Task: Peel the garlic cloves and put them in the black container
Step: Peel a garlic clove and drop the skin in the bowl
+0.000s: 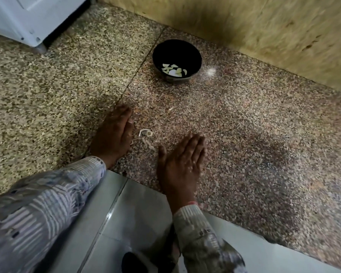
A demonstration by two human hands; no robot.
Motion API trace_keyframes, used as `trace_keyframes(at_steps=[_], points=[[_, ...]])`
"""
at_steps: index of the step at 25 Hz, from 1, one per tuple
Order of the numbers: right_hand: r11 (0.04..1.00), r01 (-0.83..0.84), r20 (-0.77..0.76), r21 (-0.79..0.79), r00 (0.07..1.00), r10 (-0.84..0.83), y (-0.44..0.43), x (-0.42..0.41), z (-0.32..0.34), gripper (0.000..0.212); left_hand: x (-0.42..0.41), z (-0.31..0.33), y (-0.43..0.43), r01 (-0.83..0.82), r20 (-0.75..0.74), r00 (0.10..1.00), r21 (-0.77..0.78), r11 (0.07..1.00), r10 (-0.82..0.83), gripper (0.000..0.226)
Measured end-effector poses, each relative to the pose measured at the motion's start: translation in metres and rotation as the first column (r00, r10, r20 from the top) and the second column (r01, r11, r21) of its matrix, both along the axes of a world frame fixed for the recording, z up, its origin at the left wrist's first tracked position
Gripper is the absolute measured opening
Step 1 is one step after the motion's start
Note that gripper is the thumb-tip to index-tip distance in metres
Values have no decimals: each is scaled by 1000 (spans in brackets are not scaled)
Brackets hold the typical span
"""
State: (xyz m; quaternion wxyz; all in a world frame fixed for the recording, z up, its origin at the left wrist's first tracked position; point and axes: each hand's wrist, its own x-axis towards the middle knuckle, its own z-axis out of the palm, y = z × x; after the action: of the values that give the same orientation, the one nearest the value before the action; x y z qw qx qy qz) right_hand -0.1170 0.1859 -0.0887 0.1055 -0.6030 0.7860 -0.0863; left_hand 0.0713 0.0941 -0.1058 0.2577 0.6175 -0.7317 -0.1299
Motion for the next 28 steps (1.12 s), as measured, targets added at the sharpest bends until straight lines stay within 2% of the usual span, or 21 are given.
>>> trace_keyframes(at_steps=[2, 4, 6, 8, 10, 12, 14, 15, 17, 18, 22, 25, 28], points=[[996, -80, -1, -50, 997, 80, 13, -20, -4, 91, -2, 0, 1, 25, 30, 999, -13, 1000, -25, 51], [993, 111, 24, -33, 994, -110, 26, -39, -7, 89, -2, 0, 1, 50, 43, 998, -23, 998, -49, 51], [959, 284, -35, -4, 958, -284, 26, -39, -7, 91, -2, -2, -1, 59, 39, 998, -32, 998, -58, 53], [971, 236, -80, 39, 969, -233, 14, -16, -5, 95, -1, -4, -2, 59, 41, 997, -23, 998, -58, 54], [986, 157, -47, 59, 987, -155, 5, 3, -4, 99, -1, -3, -1, 57, 39, 998, -8, 998, -57, 54], [999, -42, -54, 15, 998, 43, 4, -3, -7, 101, -2, -3, 0, 54, 39, 998, -3, 999, -54, 53], [964, -262, -69, -41, 963, 259, 0, -28, -10, 97, -2, -2, -1, 61, 25, 998, -9, 998, -60, 53], [963, -264, -64, -56, 963, 260, -4, -41, -12, 94, -2, -2, -1, 65, 20, 998, -13, 998, -64, 54], [998, -49, -9, -30, 999, 49, -17, -49, -8, 92, -3, -3, -1, 60, 20, 998, -18, 998, -59, 55], [1000, 3, -7, -4, 1000, -3, -21, -41, -6, 93, -2, -4, -2, 59, 18, 998, -21, 998, -59, 55], [961, -272, -36, -41, 962, 271, -15, 3, -9, 95, -3, -4, 0, 73, 19, 997, -22, 997, -73, 56], [978, -197, -29, -65, 980, 195, -16, -1, -8, 92, -1, -2, -4, 60, 134, 989, -34, 998, -55, 62], [982, -179, -53, -53, 983, 176, -19, 1, -8, 90, -10, -5, 4, 31, 236, 971, 71, 997, -47, 75]])
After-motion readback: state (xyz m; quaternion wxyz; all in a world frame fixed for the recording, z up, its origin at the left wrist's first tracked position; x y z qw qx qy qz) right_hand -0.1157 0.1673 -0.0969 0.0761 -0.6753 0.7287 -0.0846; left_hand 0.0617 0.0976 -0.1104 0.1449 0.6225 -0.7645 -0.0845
